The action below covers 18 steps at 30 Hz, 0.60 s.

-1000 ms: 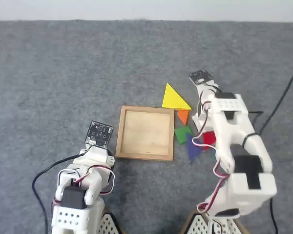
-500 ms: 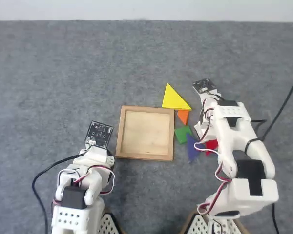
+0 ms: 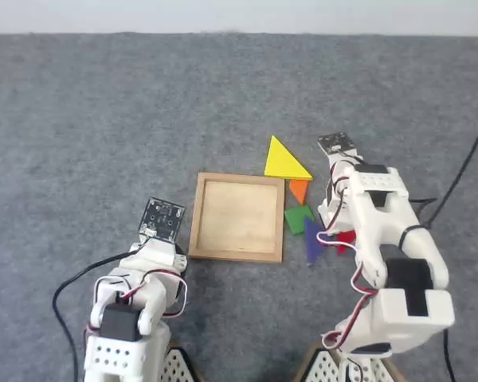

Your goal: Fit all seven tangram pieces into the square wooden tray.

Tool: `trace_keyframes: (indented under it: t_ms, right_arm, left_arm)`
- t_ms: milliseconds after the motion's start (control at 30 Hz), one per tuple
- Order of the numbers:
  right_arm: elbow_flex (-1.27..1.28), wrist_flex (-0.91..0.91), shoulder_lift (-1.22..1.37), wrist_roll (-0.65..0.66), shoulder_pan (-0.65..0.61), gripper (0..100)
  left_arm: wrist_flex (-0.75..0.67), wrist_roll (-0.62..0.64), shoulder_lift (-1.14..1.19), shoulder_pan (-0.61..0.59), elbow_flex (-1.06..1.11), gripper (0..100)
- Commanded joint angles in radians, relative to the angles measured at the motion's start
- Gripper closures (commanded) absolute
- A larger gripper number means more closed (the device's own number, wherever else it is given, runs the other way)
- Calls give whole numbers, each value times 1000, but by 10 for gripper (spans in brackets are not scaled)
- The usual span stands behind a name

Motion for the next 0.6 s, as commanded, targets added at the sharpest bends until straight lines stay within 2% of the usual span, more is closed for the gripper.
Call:
trace_keyframes:
  t_ms: [0,367,567]
  right_arm:
    - [-34,-4,18,-12,2,757]
    - [-110,35,16,-40,2,779]
    - [-180,88,16,-60,-54,779]
  left_arm:
    - [3,-3,-15,-5,-10,981]
    - [3,-3,-15,-5,-10,981]
    - [3,-3,-15,-5,-10,981]
